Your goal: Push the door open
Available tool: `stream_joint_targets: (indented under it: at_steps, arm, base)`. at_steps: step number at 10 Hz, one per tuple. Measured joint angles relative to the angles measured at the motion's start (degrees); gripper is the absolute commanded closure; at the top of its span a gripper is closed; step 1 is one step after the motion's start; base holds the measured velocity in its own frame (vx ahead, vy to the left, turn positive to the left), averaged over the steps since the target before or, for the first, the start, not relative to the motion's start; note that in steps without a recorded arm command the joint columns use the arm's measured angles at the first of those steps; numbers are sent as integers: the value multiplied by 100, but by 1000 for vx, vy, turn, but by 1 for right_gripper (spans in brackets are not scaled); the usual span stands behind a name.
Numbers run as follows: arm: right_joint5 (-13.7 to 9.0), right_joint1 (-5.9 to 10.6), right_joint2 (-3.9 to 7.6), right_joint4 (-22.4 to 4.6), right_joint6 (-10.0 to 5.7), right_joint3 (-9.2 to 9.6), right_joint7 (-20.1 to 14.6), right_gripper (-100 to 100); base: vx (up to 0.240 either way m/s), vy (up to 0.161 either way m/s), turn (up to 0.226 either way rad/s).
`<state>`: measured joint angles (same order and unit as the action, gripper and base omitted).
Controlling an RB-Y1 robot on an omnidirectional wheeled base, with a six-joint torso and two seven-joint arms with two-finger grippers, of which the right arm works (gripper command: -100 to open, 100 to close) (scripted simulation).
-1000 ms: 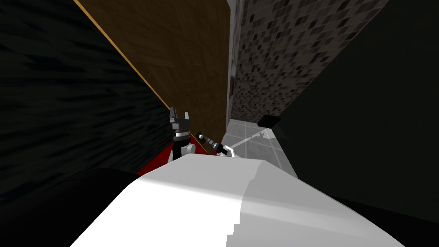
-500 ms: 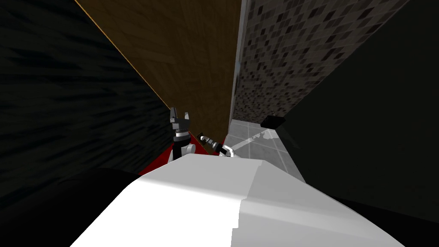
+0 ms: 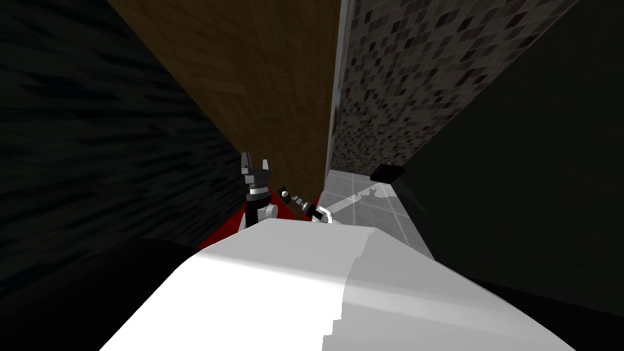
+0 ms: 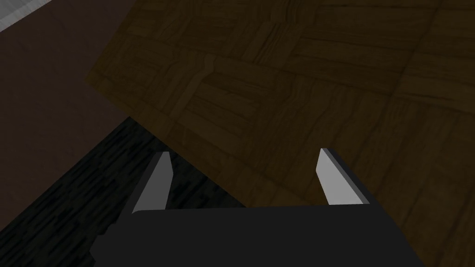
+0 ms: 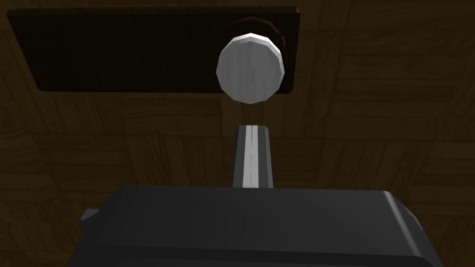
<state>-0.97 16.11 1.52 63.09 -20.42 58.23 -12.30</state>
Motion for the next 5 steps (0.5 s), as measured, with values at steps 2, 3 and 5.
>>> stream_joint_targets:
  at_steps: [2, 3, 5]
  arm:
    - [-5, -10, 48, -94, -45, -97, 24, -100]
    - [-14, -18, 109, -60, -19, -175, 38, -100]
    - [-23, -48, -8, -73, 41, -355, 91, -100]
  base:
    - [-169, -25, -133]
    - [-213, -46, -88]
    - [-172, -42, -70]
